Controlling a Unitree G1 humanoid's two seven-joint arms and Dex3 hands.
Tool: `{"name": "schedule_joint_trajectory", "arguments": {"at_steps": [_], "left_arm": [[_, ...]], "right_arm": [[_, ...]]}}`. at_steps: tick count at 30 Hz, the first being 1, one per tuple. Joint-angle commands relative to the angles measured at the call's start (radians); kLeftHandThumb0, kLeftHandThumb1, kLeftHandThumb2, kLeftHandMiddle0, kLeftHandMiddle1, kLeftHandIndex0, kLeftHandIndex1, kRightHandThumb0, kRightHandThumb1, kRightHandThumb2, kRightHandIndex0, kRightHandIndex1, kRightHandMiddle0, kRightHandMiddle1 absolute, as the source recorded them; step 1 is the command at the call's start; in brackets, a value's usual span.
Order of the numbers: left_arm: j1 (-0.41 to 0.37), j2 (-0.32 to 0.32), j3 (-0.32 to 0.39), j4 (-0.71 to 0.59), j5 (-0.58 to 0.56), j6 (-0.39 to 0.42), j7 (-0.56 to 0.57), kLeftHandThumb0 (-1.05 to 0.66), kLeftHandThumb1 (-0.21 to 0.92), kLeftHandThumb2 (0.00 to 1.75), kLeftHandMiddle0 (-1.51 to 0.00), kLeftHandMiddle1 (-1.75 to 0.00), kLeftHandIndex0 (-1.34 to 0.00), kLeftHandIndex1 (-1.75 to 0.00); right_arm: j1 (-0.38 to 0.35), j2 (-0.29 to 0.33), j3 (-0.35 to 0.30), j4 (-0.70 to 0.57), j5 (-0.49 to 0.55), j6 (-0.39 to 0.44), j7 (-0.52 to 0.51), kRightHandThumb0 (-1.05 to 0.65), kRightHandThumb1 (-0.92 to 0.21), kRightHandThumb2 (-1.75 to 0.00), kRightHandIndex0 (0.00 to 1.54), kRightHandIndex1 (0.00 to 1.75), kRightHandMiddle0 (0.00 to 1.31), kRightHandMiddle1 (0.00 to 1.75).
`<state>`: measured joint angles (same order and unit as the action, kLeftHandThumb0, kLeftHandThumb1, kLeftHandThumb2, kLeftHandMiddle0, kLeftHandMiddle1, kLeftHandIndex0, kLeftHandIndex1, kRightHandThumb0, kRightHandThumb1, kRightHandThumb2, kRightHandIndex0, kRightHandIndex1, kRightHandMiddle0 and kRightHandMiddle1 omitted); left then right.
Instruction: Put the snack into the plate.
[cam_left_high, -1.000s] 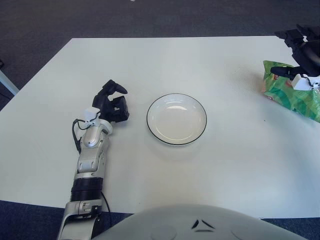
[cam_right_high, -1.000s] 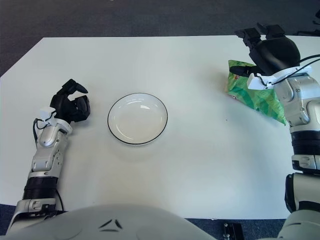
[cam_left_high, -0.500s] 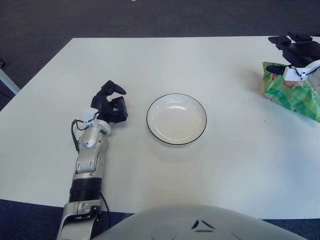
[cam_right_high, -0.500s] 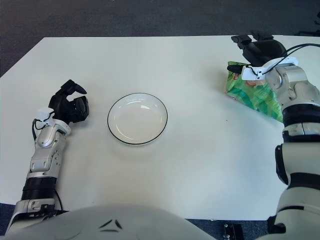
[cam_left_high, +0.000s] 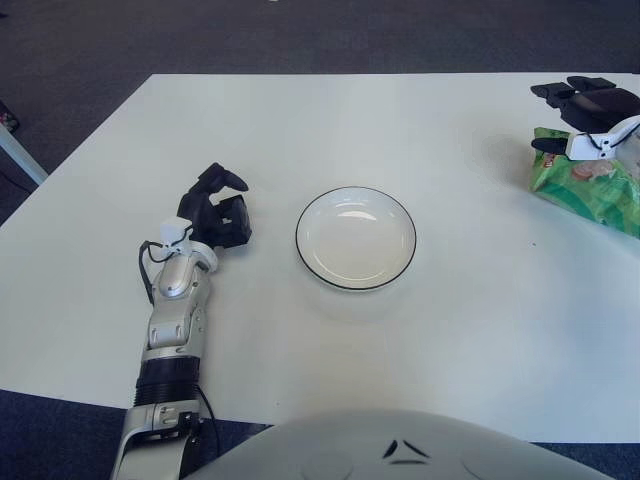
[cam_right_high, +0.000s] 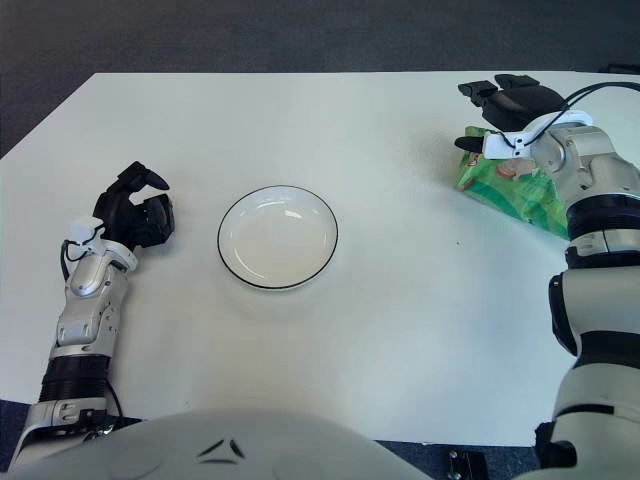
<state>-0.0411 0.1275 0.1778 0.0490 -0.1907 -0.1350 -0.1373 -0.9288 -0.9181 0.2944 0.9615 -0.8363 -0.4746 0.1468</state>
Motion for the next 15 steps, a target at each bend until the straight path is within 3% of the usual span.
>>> {"name": "schedule_joint_trajectory", "arguments": {"at_steps": [1, 8, 15], "left_arm": [[0.184, -0.064, -0.007, 0.135, -0.002, -0.008, -0.002, -0.49, 0.28, 1.36, -1.18, -1.75, -0.64, -1.75], [0.189, -0.065, -0.009, 0.127, 0.000, -0.003, -0.001, -0.49, 0.28, 1.36, -1.19, -1.75, -0.64, -1.75], [0.187, -0.063, -0.007, 0.135, -0.004, -0.012, -0.009, -0.49, 0.29, 1.35, -1.18, -1.75, -0.64, -1.75]], "right_arm": [[-0.031, -0.045, 0.011, -0.010, 0.029, 0.034, 0.111, -1.05, -0.92, -0.91, 0.00, 0.00, 0.00, 0.01], [-0.051, -0.062, 0.028, -0.016, 0.015, 0.077, 0.246, -1.05, -0.92, -0.86, 0.00, 0.00, 0.00, 0.00], [-0.061, -0.090, 0.030, -0.010, 0.016, 0.101, 0.315, -1.05, -0.92, -0.80, 0.00, 0.00, 0.00, 0.00]]}}
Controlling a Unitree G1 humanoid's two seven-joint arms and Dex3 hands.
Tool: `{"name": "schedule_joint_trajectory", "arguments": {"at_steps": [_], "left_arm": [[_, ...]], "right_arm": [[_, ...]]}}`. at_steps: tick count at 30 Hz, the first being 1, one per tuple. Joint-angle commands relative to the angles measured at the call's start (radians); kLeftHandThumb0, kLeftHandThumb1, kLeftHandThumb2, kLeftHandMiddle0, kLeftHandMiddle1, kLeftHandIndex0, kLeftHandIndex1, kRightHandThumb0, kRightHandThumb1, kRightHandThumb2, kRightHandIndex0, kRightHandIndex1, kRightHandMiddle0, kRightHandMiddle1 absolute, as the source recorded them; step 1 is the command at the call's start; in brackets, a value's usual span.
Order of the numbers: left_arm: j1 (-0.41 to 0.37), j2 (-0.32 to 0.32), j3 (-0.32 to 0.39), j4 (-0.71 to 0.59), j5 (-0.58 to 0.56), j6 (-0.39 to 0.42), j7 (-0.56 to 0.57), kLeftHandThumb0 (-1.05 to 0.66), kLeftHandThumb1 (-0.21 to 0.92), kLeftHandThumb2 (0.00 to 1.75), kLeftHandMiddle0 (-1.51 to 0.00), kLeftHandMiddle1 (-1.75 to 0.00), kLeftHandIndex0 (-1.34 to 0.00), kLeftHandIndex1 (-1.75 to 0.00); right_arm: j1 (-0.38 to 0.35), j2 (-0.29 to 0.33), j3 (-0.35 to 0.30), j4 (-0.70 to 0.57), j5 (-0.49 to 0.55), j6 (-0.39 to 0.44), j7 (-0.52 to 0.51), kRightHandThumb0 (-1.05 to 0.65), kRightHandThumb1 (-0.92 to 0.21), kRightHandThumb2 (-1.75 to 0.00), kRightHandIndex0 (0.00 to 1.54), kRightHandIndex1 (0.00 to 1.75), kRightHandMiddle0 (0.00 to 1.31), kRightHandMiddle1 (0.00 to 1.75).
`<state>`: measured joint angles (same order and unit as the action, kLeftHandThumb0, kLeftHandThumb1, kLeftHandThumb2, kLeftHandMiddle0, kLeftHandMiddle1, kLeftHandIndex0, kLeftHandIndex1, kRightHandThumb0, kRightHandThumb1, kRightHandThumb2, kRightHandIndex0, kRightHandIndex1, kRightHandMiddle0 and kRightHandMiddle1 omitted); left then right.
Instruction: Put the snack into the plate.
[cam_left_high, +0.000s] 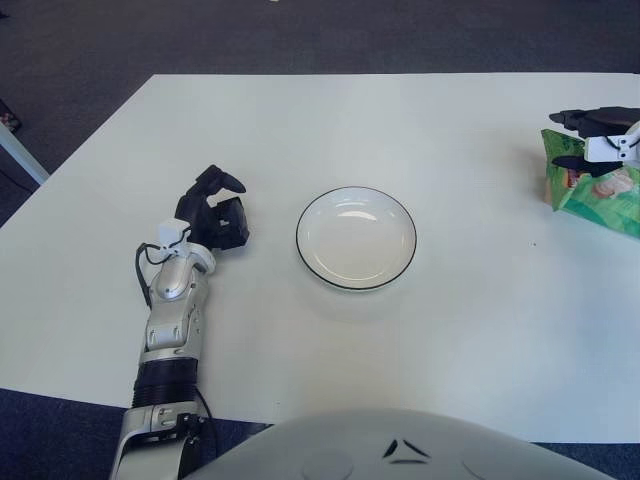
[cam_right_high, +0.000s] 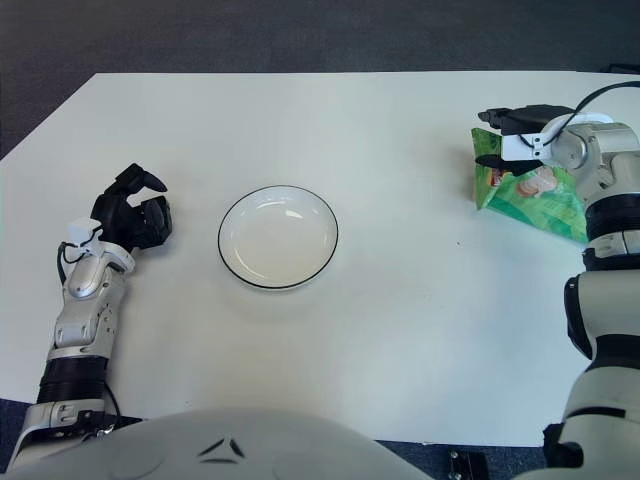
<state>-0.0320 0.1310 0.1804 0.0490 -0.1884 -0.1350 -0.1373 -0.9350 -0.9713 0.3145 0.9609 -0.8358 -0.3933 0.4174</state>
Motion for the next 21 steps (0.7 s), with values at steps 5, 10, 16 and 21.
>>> {"name": "schedule_joint_trajectory", "arguments": {"at_steps": [5, 10, 16, 21], "left_arm": [[0.176, -0.068, -0.012, 0.136, -0.007, -0.013, -0.010, -0.49, 0.29, 1.35, -1.18, -1.75, -0.63, -1.75], [0.176, -0.070, -0.013, 0.135, -0.006, -0.012, -0.006, -0.49, 0.30, 1.34, -1.18, -1.75, -0.63, -1.75], [0.173, -0.074, -0.016, 0.136, 0.001, -0.013, 0.003, -0.48, 0.30, 1.33, -1.18, -1.75, -0.62, -1.75], [0.171, -0.074, -0.017, 0.137, 0.005, -0.010, 0.007, -0.49, 0.29, 1.35, -1.18, -1.75, -0.63, -1.75]], "right_arm": [[-0.020, -0.077, -0.030, -0.085, 0.059, 0.020, 0.091, -1.05, -0.92, -0.81, 0.00, 0.00, 0.00, 0.00], [0.031, -0.091, -0.092, -0.150, 0.135, 0.044, 0.095, -1.05, -0.92, -0.84, 0.00, 0.00, 0.00, 0.00], [0.062, -0.091, -0.142, -0.144, 0.192, 0.039, 0.016, -1.05, -0.92, -0.84, 0.00, 0.00, 0.00, 0.00], [0.106, -0.083, -0.193, -0.171, 0.246, 0.044, -0.062, -1.05, -0.92, -0.83, 0.00, 0.00, 0.00, 0.00]]}}
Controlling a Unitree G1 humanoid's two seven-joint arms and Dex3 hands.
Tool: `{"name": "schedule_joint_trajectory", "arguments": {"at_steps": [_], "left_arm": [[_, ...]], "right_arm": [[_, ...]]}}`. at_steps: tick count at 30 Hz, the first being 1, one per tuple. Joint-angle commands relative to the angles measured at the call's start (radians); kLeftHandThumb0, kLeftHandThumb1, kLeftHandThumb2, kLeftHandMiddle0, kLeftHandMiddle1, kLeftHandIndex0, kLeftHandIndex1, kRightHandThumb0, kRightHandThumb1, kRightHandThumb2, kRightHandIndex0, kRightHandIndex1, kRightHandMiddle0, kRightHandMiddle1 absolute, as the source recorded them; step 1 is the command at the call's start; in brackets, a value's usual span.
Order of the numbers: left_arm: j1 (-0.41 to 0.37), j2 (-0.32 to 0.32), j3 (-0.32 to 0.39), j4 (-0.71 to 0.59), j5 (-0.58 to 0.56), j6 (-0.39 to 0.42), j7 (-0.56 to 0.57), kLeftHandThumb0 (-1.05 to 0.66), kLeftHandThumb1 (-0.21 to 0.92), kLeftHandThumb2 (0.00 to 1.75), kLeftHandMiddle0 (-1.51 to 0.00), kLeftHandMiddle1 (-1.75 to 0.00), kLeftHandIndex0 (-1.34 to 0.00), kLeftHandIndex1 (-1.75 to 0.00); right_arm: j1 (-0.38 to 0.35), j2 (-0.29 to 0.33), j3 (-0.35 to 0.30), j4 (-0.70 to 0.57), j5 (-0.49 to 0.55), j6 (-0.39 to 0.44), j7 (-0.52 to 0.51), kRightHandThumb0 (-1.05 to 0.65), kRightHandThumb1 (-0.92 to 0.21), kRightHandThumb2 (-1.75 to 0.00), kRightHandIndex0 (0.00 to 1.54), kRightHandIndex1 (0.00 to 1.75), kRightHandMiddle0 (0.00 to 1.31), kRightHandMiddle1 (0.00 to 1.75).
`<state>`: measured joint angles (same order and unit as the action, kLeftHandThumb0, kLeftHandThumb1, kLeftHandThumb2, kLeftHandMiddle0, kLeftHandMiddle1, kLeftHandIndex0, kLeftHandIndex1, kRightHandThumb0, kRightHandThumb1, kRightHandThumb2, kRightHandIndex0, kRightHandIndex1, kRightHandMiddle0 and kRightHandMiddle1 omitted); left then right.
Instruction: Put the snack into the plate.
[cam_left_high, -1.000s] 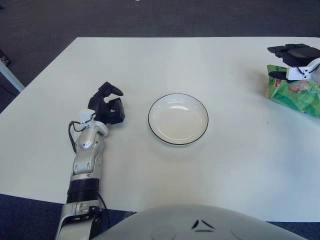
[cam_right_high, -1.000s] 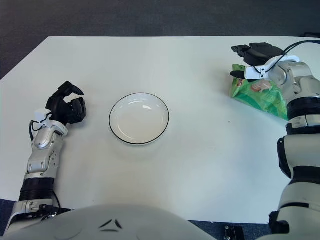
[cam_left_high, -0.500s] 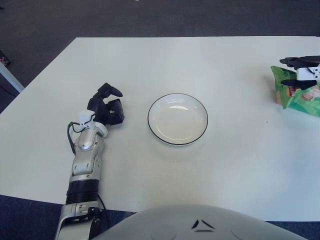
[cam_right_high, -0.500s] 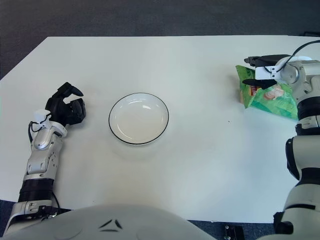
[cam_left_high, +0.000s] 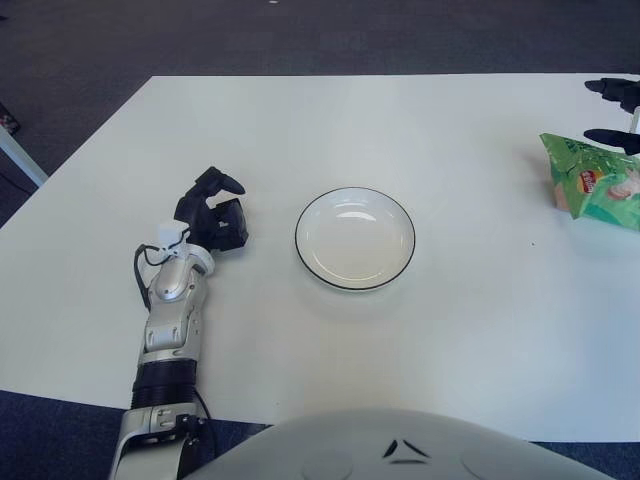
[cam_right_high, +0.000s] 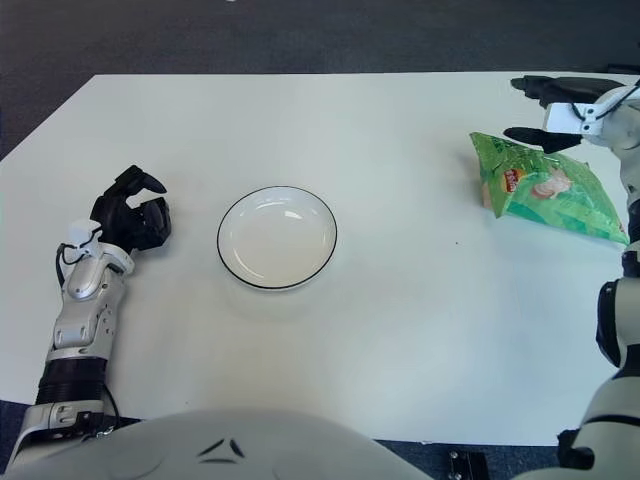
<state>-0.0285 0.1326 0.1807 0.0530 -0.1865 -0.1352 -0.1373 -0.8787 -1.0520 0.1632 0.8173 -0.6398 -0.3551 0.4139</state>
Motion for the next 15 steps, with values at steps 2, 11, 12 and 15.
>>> {"name": "schedule_joint_trajectory", "arguments": {"at_steps": [2, 11, 12, 15], "left_arm": [[0.168, -0.075, -0.017, 0.133, 0.001, -0.009, 0.005, -0.49, 0.29, 1.35, -1.19, -1.75, -0.63, -1.75], [0.165, -0.077, -0.016, 0.137, -0.003, -0.015, 0.002, -0.49, 0.28, 1.36, -1.20, -1.75, -0.64, -1.75], [0.166, -0.077, -0.017, 0.136, -0.001, -0.015, 0.003, -0.49, 0.28, 1.36, -1.20, -1.75, -0.64, -1.75], [0.167, -0.078, -0.018, 0.133, -0.001, -0.013, 0.005, -0.49, 0.28, 1.37, -1.20, -1.75, -0.65, -1.75]], "right_arm": [[0.052, -0.011, -0.051, 0.007, 0.057, -0.009, -0.095, -1.05, -0.92, -0.82, 0.00, 0.00, 0.00, 0.00], [0.066, -0.002, -0.072, 0.037, 0.079, 0.013, -0.173, -1.05, -0.92, -0.85, 0.00, 0.00, 0.00, 0.00], [0.069, 0.000, -0.075, 0.046, 0.080, 0.013, -0.186, -1.05, -0.92, -0.87, 0.00, 0.00, 0.00, 0.00], [0.067, 0.004, -0.074, 0.089, 0.082, 0.004, -0.224, -1.04, -0.92, -0.90, 0.00, 0.00, 0.00, 0.00]]}}
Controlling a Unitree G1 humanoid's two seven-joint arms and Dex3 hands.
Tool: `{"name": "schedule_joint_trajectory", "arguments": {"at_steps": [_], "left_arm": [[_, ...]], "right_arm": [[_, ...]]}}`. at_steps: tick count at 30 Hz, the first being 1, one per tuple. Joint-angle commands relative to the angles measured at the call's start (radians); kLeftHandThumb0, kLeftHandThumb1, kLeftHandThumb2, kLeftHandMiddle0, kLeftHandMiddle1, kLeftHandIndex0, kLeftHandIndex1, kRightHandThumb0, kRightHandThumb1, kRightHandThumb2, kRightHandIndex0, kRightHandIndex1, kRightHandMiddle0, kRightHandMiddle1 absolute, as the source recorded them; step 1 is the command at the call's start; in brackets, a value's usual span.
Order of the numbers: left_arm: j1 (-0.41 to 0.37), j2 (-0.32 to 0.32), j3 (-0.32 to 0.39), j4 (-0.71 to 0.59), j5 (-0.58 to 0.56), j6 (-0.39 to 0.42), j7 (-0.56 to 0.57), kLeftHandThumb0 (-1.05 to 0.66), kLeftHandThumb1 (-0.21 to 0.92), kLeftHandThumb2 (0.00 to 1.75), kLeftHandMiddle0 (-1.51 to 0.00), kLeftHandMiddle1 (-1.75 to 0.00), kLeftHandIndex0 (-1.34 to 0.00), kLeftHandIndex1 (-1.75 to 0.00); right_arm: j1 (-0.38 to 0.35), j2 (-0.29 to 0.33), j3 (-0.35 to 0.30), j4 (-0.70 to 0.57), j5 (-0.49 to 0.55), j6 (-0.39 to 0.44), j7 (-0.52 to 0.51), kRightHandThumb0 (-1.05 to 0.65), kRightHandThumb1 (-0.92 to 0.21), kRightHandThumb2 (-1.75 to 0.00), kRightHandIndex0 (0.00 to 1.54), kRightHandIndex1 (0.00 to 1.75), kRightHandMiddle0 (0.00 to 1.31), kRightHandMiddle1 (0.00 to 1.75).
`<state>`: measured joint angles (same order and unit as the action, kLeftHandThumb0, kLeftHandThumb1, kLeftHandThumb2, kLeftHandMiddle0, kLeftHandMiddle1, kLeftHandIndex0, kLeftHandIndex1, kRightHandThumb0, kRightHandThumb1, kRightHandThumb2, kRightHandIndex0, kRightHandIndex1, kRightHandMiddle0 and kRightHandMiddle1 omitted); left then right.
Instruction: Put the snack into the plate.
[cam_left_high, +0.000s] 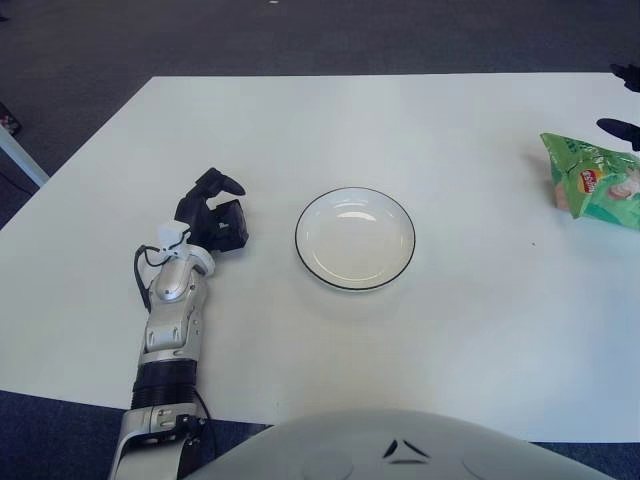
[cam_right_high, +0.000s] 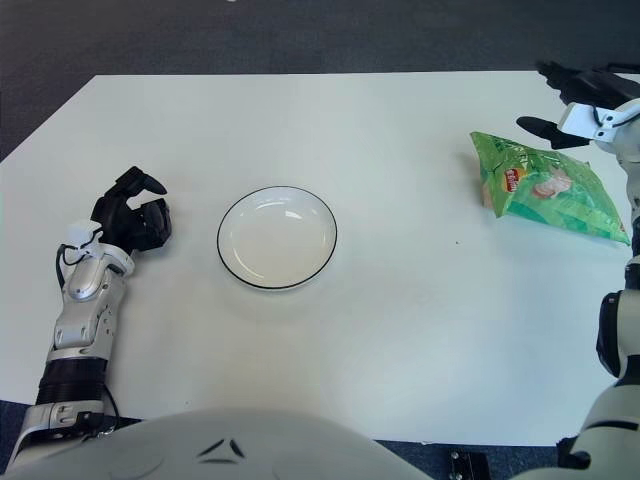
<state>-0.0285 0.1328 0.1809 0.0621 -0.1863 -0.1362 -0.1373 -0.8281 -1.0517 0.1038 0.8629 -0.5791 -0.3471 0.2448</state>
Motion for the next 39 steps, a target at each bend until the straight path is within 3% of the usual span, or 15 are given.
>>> {"name": "schedule_joint_trajectory", "arguments": {"at_steps": [1, 9, 22, 28, 39], "left_arm": [[0.167, -0.079, -0.018, 0.126, -0.003, -0.013, 0.003, -0.49, 0.28, 1.37, -1.19, -1.75, -0.64, -1.75], [0.166, -0.079, -0.016, 0.130, -0.004, -0.018, 0.001, -0.49, 0.28, 1.36, -1.19, -1.75, -0.64, -1.75], [0.169, -0.069, -0.015, 0.126, -0.009, -0.016, -0.011, -0.49, 0.30, 1.34, -1.18, -1.75, -0.63, -1.75], [0.168, -0.068, -0.015, 0.127, -0.005, -0.016, -0.004, -0.49, 0.29, 1.34, -1.18, -1.75, -0.63, -1.75], [0.168, -0.070, -0.013, 0.125, -0.004, -0.010, 0.003, -0.49, 0.29, 1.35, -1.18, -1.75, -0.64, -1.75]], "right_arm": [[0.018, 0.007, -0.013, 0.060, 0.020, 0.002, -0.073, -1.04, -0.92, -0.91, 0.01, 0.00, 0.00, 0.00], [0.052, 0.018, -0.004, 0.118, 0.041, 0.062, -0.089, -0.97, -0.92, -0.93, 0.09, 0.05, 0.01, 0.01], [0.188, -0.002, -0.011, -0.126, 0.064, 0.245, 0.080, -0.91, -0.92, -0.98, 0.12, 0.07, 0.00, 0.00], [0.217, -0.024, 0.005, -0.187, 0.071, 0.250, 0.176, -0.93, -0.92, -1.00, 0.08, 0.05, 0.00, 0.00], [0.176, -0.041, 0.082, -0.176, 0.044, 0.202, 0.402, -1.04, -0.92, -1.07, 0.09, 0.06, 0.00, 0.00]]}}
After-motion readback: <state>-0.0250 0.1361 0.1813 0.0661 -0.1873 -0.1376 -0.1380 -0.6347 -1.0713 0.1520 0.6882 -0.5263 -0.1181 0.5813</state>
